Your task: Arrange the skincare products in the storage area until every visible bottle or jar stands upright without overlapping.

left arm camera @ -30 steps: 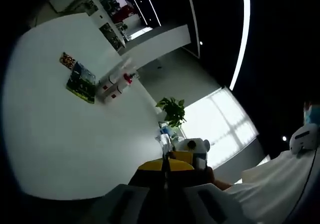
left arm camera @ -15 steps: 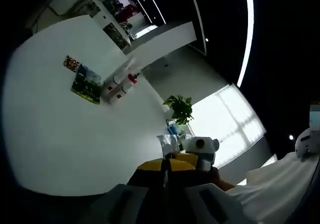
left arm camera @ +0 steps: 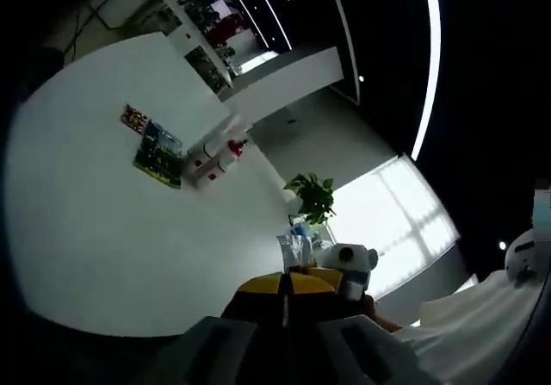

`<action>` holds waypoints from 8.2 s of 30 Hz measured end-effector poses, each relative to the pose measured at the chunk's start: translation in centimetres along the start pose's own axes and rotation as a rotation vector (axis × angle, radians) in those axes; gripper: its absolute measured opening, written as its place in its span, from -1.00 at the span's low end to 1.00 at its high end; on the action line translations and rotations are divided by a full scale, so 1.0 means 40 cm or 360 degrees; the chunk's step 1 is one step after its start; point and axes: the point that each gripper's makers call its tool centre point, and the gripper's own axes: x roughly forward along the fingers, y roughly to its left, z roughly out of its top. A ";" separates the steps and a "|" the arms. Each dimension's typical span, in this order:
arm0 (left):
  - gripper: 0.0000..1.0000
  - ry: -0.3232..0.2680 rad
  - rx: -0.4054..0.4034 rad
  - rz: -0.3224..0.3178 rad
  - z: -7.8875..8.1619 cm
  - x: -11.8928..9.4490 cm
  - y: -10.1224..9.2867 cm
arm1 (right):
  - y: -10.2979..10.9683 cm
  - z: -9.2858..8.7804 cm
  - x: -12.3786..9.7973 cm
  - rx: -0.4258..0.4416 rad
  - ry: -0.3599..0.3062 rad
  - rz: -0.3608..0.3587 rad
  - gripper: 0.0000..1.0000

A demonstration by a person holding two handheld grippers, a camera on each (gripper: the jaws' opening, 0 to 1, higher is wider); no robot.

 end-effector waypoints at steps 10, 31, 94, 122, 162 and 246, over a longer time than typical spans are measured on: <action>-0.99 0.0003 -0.0005 -0.0062 0.004 -0.001 -0.019 | -0.010 -0.005 -0.003 -0.0334 0.0094 -0.0145 -0.64; -0.99 -0.0036 -0.0040 0.0047 0.054 -0.005 0.010 | -0.096 -0.039 -0.068 -0.0921 0.0297 -0.0603 -0.13; -0.98 0.0364 0.0010 0.0653 0.438 0.164 0.469 | -0.255 -0.044 -0.152 -0.1212 0.0537 -0.1028 -0.29; -0.96 0.0596 0.0084 0.0950 0.464 0.192 0.618 | -0.268 -0.062 -0.152 -0.1243 0.0628 -0.1042 -0.32; -0.74 0.0308 -0.0004 0.1092 0.458 0.120 0.585 | -0.261 -0.054 -0.151 -0.1275 0.0603 -0.1029 -0.30; 0.99 -0.0493 0.1628 0.0852 0.205 -0.092 0.139 | -0.147 0.098 -0.150 -0.1109 -0.0139 -0.0846 0.66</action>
